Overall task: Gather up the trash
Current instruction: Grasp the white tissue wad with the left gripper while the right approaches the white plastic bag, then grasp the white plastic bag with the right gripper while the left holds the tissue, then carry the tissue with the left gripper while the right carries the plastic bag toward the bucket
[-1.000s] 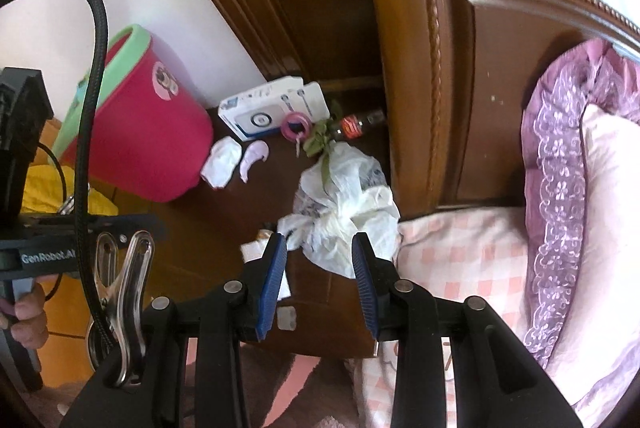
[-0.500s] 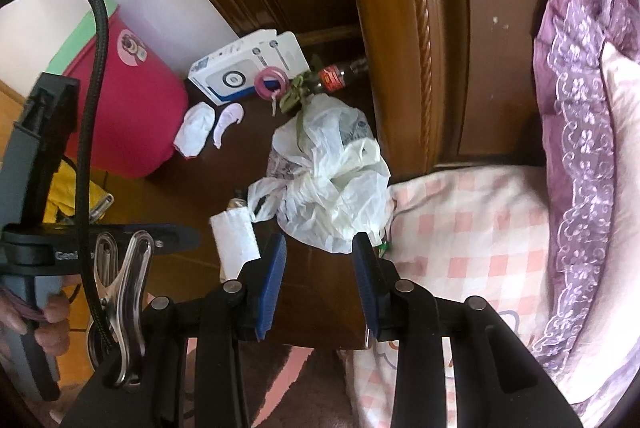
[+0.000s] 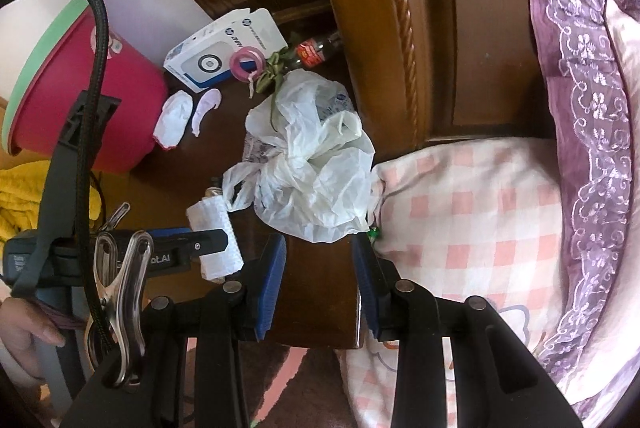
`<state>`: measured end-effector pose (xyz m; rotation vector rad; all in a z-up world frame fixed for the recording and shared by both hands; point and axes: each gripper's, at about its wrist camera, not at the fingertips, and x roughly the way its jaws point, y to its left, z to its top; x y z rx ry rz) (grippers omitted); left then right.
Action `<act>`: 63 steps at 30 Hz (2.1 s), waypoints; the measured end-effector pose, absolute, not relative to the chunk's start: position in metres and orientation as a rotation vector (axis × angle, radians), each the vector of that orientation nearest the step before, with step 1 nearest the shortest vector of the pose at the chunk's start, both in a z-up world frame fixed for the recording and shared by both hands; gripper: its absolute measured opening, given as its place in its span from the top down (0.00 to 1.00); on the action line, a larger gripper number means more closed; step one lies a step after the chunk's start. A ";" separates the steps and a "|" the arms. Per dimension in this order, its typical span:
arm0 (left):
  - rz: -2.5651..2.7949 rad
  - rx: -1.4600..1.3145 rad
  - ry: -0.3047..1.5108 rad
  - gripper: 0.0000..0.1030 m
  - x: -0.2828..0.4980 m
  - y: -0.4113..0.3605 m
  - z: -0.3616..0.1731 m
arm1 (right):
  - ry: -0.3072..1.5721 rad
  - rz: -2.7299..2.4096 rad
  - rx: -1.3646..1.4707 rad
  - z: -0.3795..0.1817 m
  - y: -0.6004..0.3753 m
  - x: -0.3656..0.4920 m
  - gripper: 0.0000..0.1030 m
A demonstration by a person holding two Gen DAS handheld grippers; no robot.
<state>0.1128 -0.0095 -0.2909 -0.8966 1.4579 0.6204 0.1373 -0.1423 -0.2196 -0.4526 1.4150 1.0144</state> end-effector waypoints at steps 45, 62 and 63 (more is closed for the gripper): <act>0.662 -0.948 1.357 0.79 0.090 0.007 -0.273 | 1.456 0.992 -0.617 -0.301 -0.082 0.124 0.78; 0.642 -0.879 1.253 0.79 0.085 0.005 -0.214 | 1.399 1.117 -0.518 -0.233 -0.101 0.114 0.93; 0.637 -0.874 1.247 0.79 0.084 0.007 -0.210 | 1.391 1.119 -0.514 -0.227 -0.101 0.114 0.93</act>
